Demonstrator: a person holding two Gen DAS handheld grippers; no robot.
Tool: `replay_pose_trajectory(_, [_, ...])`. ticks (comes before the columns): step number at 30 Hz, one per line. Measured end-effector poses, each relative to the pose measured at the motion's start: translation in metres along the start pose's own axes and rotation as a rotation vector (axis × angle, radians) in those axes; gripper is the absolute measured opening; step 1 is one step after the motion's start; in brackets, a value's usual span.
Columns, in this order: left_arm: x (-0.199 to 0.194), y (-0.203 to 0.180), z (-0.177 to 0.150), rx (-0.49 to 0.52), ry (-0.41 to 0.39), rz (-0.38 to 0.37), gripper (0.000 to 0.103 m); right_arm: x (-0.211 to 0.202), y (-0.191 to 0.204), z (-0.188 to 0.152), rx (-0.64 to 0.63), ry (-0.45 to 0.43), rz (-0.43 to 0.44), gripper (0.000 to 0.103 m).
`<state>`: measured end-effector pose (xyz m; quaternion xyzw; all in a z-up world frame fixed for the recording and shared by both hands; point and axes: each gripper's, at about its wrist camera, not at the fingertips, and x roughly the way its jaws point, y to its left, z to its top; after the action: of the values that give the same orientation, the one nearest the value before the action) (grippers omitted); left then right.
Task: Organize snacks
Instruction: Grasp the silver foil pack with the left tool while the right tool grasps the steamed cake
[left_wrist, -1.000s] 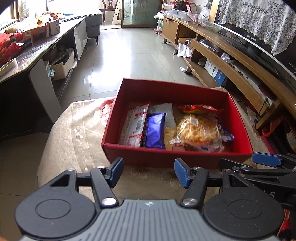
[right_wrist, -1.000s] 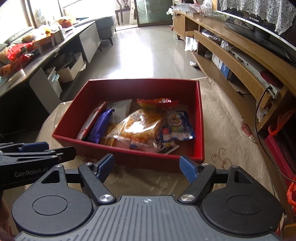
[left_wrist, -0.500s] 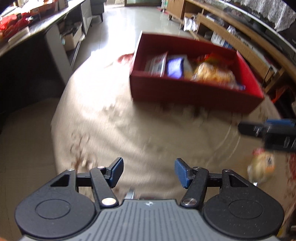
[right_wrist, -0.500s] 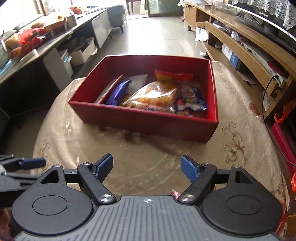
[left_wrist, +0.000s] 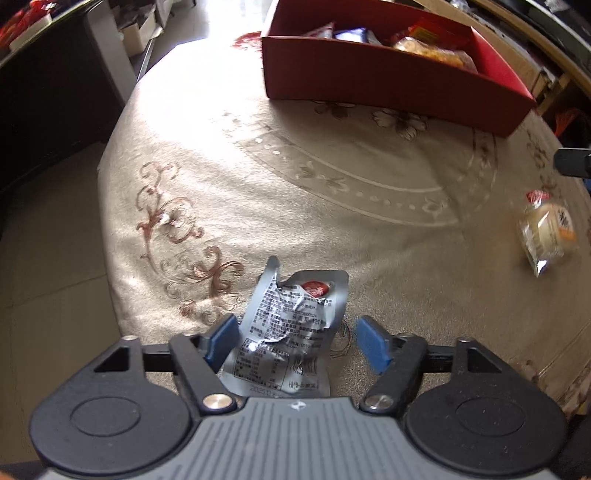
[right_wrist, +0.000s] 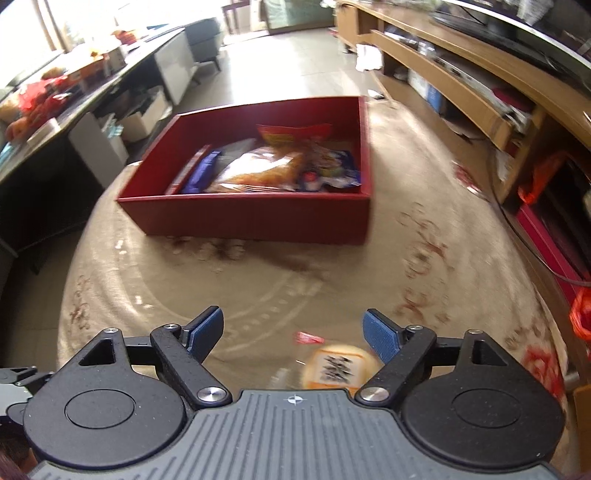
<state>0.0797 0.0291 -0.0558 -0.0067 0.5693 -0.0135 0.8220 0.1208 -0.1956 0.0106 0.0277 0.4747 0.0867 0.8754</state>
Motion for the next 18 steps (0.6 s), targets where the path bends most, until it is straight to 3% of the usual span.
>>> replay_pose_trajectory(3, [0.002, -0.005, -0.003, 0.015, -0.008, 0.012, 0.066, 0.003, -0.018, -0.006, 0.043, 0.019, -0.027, 0.088])
replay_pose_trajectory(6, [-0.001, -0.010, -0.005, 0.025, -0.012, -0.010, 0.050, 0.012, -0.029, -0.013, 0.064, 0.058, -0.055, 0.088])
replay_pose_trajectory(12, [-0.011, -0.018, -0.001, 0.043, -0.050, -0.046, 0.037, 0.031, -0.026, -0.020, 0.057, 0.130, -0.054, 0.091])
replay_pose_trajectory(16, [-0.008, -0.017, 0.003, 0.047, -0.039, -0.056, 0.039, 0.046, -0.024, -0.023, 0.073, 0.176, -0.050, 0.096])
replay_pose_trajectory(18, [-0.004, -0.016, 0.003, 0.049, -0.023, -0.046, 0.051, 0.056, -0.022, -0.025, 0.080, 0.203, -0.042, 0.096])
